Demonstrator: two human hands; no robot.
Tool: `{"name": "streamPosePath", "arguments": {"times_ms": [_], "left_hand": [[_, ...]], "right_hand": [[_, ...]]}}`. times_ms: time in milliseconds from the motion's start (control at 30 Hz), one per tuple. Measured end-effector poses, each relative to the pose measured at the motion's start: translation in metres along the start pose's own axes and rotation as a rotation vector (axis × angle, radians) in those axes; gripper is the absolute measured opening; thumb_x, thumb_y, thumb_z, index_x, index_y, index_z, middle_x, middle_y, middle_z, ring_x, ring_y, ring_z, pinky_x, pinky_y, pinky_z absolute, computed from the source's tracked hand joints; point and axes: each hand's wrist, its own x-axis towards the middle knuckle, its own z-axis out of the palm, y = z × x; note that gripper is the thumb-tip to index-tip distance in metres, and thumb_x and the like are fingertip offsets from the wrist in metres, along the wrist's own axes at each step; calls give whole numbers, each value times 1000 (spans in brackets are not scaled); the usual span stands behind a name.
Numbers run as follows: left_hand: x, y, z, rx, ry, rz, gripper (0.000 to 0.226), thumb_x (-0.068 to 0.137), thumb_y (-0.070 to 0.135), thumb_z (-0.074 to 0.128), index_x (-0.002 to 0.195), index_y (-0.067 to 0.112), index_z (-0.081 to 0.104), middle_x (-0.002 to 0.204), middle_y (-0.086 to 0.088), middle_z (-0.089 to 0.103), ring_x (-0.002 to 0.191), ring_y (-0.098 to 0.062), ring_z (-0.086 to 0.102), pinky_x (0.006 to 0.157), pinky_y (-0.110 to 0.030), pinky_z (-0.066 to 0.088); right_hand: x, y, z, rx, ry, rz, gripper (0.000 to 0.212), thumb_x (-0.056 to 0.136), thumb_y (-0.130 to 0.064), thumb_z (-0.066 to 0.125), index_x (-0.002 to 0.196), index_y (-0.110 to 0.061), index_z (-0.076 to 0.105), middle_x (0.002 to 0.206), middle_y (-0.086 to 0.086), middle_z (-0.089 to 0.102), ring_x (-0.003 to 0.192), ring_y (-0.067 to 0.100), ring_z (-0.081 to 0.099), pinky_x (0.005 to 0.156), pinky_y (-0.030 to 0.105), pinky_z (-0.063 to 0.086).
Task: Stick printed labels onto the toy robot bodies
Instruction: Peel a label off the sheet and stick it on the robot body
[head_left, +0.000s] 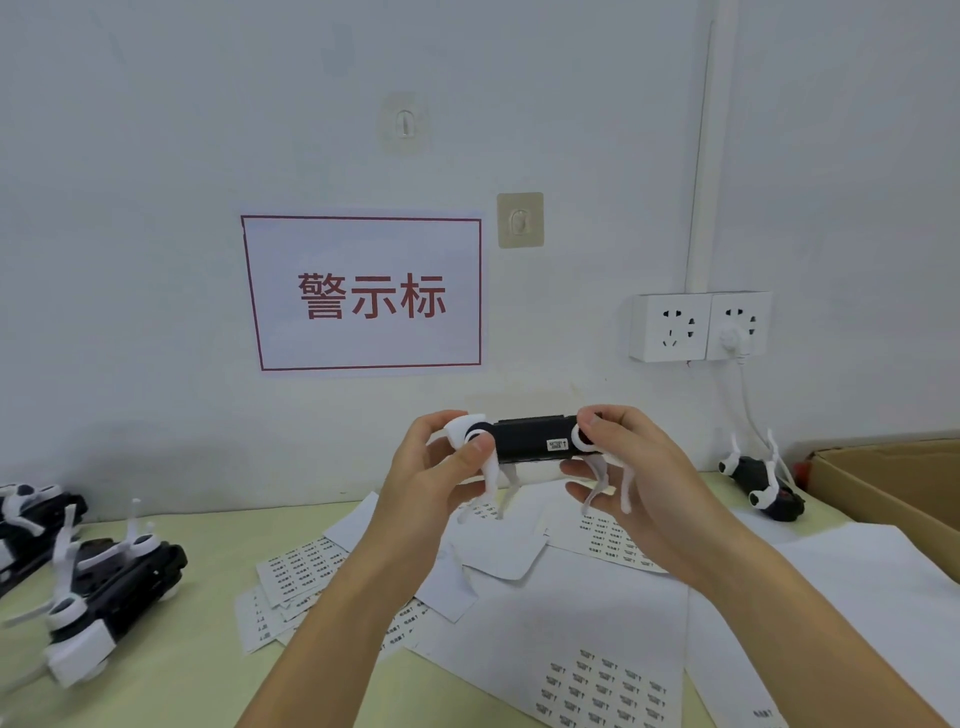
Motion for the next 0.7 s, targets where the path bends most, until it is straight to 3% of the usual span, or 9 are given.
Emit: {"name": "streamPosePath", "arguments": {"times_ms": [167,300,500,567,700], "left_hand": [[0,-2,-4,-9,-3,32,35,92,4,65,123,18,60,118,-8,70,101,-24,71,87,-34,58],[0,-4,-7,54,-21,81,42,92,-3,65,119,28,61,117,2,71,105,-22,70,87,-35,54],[-1,-6,-7,104,-73,110,46,89,-4,68,122,28,60,119,10,71,107,-17,70,84,-32,53],[0,-6,-6,117,-78,115,45,86,1,73,121,28,61,116,10,72,104,-17,71,80,-29,55],[-2,-4,-4,193,-73,136,50,69,32,81,116,32,66,110,11,74,97,-13,73,79,-29,60]], "right_hand": [[3,0,-10,-106,-31,-30,22,87,-15,71,108,-18,65,107,1,68,89,14,69,91,42,48],[3,3,-20,-216,-95,-66,26,87,-6,73,108,-20,67,112,-5,71,89,19,72,93,40,54],[4,7,-29,-283,-132,-79,33,88,3,69,112,-20,66,117,-6,70,94,22,73,96,36,54],[6,8,-33,-262,-126,-70,31,90,3,66,111,-20,68,117,-3,71,95,23,73,93,37,57],[11,14,-37,-113,-73,-5,21,100,-7,54,114,-16,67,114,13,72,98,29,71,82,37,60]]}}
